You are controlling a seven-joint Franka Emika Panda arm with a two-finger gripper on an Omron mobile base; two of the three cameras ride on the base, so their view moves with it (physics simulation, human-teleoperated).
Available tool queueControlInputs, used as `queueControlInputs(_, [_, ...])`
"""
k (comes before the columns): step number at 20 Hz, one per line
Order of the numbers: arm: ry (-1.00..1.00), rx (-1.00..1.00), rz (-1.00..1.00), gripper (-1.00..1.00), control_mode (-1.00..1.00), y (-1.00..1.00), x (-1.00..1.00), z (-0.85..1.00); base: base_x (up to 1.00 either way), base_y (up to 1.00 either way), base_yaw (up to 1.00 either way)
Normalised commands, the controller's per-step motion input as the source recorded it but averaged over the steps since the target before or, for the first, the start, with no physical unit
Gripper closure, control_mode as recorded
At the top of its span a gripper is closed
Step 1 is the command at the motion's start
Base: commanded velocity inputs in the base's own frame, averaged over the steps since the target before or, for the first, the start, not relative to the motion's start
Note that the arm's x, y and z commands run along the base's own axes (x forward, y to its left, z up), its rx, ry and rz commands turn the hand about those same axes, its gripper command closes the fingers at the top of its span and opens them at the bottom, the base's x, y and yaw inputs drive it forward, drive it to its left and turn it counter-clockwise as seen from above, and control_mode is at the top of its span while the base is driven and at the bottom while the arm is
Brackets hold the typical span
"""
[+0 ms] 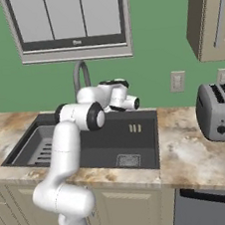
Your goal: Turn on the sink faucet and place the jug under the water for a few seconds to fill it up.
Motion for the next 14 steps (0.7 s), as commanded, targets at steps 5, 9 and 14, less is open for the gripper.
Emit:
queueControlInputs(5, [0.00, 0.01, 0.03, -1.00, -1.00, 0.15, 0.09, 0.00, 0.00, 0.00, 0.00])
queueControlInputs(9, [0.00, 0.00, 0.02, -1.00, -1.00, 0.16, 0.12, 0.00, 0.00, 0.00, 0.00])
queueControlInputs(14, [0.00, 0.00, 0.02, -1.00, -1.00, 0.20, 0.10, 0.00, 0.00, 0.00, 0.00])
